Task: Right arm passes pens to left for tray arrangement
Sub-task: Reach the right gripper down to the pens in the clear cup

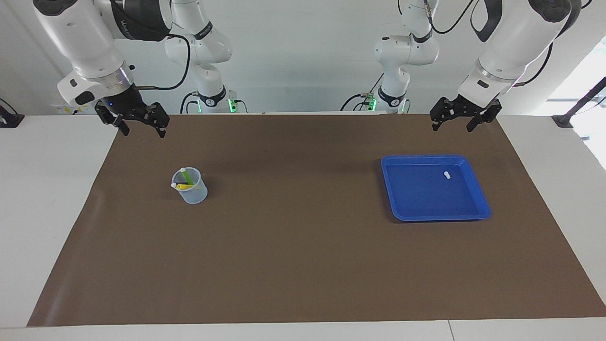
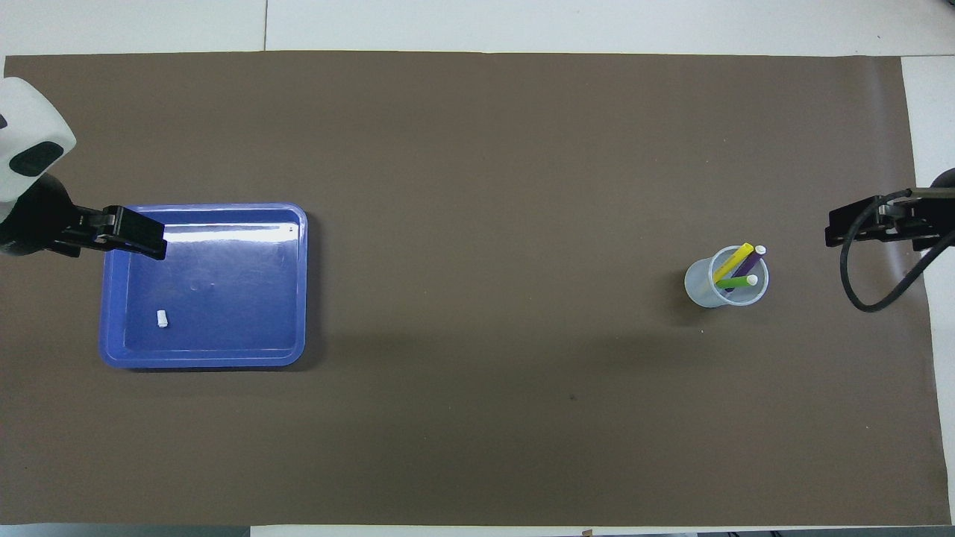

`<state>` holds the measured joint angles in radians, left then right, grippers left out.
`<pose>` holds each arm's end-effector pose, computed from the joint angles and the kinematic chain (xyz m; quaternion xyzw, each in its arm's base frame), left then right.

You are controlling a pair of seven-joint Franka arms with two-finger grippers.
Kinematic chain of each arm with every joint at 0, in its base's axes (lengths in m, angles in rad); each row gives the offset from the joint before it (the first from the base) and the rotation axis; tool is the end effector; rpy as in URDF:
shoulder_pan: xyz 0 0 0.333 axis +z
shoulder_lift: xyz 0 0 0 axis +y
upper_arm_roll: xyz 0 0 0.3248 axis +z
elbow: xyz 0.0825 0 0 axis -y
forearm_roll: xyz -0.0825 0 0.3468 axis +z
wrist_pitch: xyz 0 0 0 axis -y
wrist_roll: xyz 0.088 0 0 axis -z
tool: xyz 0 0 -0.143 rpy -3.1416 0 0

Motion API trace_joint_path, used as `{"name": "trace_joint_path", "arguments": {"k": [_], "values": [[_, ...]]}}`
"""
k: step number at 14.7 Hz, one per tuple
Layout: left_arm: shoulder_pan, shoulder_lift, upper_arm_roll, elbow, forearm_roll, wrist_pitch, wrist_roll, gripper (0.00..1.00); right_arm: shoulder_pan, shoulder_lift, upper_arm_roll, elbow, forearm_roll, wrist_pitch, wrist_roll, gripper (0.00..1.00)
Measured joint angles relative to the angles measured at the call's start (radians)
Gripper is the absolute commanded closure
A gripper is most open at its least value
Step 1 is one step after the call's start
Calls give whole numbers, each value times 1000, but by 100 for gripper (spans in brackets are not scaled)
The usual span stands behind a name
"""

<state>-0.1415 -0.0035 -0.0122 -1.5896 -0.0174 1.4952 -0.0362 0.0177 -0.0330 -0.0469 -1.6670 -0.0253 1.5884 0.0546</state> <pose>0.4977 -0.0797 0.5849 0.9972 -0.0589 -0.0461 0.0043 0.5041 -0.0187 0.5739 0.9988 -0.0413 -0.0227 0.0122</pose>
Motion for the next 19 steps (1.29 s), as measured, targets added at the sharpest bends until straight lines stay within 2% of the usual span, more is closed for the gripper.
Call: {"name": "trace_joint_path", "arguments": {"k": [10, 13, 15, 19], "values": [[0, 0, 0, 0, 0, 0, 0, 0, 0, 0, 4, -1, 1, -1, 0, 0], [0, 0, 0, 0, 0, 0, 0, 0, 1, -2, 7, -21, 5, 41, 0, 0], [0, 0, 0, 0, 0, 0, 0, 0, 1, -19, 10, -86, 8, 119, 0, 0], [-1, 0, 0, -1, 0, 0, 0, 0, 1, -74, 16, -284, 9, 292, 0, 0]]}}
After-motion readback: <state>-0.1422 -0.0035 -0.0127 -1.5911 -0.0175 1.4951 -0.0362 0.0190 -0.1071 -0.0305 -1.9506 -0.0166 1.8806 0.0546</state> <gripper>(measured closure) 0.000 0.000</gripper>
